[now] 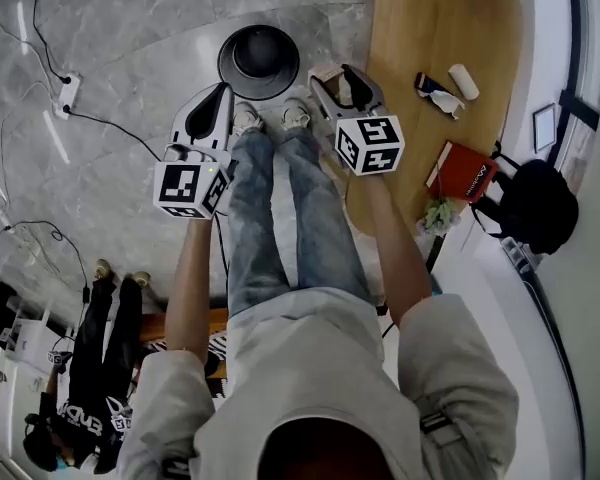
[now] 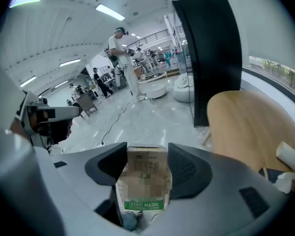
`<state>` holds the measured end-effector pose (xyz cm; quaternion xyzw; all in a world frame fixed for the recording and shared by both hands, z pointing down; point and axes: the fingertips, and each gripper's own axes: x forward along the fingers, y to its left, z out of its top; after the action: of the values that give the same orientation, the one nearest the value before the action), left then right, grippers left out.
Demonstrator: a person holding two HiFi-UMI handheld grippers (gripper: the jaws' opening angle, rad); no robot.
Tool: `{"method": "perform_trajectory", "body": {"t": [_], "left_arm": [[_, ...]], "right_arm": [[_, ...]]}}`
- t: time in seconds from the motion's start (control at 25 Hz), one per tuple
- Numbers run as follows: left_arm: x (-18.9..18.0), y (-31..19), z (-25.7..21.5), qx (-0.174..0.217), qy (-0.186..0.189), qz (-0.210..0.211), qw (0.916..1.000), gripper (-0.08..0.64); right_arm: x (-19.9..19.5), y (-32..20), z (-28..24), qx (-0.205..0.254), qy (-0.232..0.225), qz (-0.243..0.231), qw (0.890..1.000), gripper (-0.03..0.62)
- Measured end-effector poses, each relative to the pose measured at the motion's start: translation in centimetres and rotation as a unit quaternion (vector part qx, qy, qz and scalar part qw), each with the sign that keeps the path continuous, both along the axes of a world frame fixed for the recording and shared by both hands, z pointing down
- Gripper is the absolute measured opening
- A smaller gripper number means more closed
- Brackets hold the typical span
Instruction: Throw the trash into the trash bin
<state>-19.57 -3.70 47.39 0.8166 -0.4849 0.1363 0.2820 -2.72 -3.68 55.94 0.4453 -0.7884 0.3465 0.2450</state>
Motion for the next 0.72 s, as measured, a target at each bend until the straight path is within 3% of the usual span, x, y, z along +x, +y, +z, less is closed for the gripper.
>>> {"method": "perform_trajectory", "body": {"t": [0.32,0.72], "left_arm": [[-6.0,1.4,0.2,-0.002,-0.002,-0.045,0.999,0.018],[-9.2,2.4,0.6,-0.006,-0.002,-0.066,0.9978,0.018]], "right_arm": [[-8.6,-0.9,2.0,-0.002,0.004,-0.064,0.998,0.273],[-11.6,0.1,8.7,-0.062,0.04,-0.09,0.993,0.273]]}}
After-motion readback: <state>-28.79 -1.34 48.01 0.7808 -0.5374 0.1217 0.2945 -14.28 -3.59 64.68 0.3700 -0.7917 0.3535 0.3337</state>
